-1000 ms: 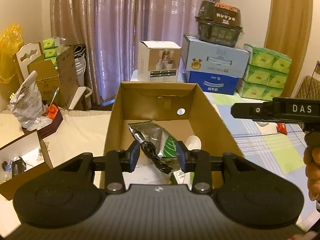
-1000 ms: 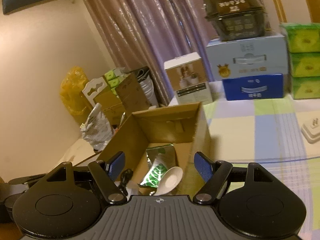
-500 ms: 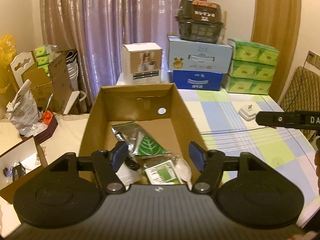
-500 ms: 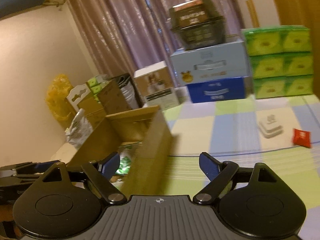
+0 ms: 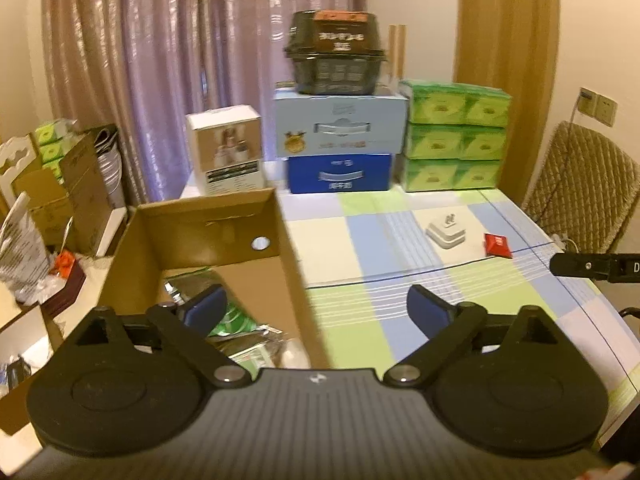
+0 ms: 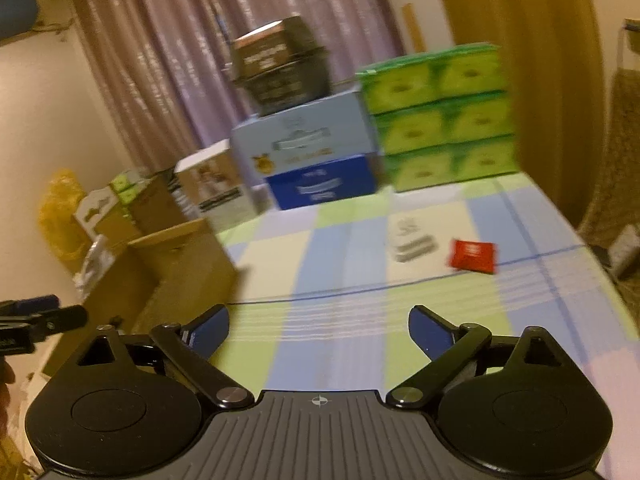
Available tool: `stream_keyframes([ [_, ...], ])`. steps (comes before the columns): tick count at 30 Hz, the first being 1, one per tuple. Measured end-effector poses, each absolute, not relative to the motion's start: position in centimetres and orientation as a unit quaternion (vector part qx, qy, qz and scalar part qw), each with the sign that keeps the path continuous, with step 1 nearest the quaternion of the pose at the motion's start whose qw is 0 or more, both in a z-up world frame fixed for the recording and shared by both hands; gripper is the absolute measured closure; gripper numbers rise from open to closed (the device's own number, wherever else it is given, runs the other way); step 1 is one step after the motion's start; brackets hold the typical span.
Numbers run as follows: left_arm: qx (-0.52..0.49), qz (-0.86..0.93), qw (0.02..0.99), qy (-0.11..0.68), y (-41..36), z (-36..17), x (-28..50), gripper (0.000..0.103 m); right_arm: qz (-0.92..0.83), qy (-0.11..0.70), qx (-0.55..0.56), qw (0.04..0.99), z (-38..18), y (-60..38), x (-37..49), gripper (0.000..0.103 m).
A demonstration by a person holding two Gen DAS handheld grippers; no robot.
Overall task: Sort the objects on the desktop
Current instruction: 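Return both tools to the table toward the white plug and red candy packet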
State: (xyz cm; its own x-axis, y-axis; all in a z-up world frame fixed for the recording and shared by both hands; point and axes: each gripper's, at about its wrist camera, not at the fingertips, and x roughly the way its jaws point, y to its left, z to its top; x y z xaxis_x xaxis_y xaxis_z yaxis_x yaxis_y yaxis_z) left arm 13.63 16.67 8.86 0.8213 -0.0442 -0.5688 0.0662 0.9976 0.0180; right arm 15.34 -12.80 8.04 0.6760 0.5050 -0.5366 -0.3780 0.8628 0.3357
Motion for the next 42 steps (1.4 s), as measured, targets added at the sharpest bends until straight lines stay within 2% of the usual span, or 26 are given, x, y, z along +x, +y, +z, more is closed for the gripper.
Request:
stream_keyframes([
  [3, 0.040, -0.038, 0.955, 0.290, 14.8, 8.7, 14.0, 0.001, 0.221, 0.326, 0.100, 0.914, 7.5, -15.3, 15.2, 0.007],
  [17, 0.054, -0.103, 0.946, 0.303, 7.4, 6.9, 16.6, 0.001, 0.148, 0.339, 0.099, 0.924, 5.8, -23.5, 14.1, 0.005],
  [33, 0.060, -0.135, 0.929, 0.338, 2.1, 3.0, 23.7, 0.001, 0.132, 0.342, 0.079, 0.927, 2.9, -22.8, 19.2, 0.005],
  [42, 0.003, -0.096, 0.932, 0.349, 1.2, 0.1, 29.0, 0.001, 0.124, 0.330, 0.069, 0.933, -0.3, -21.4, 24.9, 0.005],
])
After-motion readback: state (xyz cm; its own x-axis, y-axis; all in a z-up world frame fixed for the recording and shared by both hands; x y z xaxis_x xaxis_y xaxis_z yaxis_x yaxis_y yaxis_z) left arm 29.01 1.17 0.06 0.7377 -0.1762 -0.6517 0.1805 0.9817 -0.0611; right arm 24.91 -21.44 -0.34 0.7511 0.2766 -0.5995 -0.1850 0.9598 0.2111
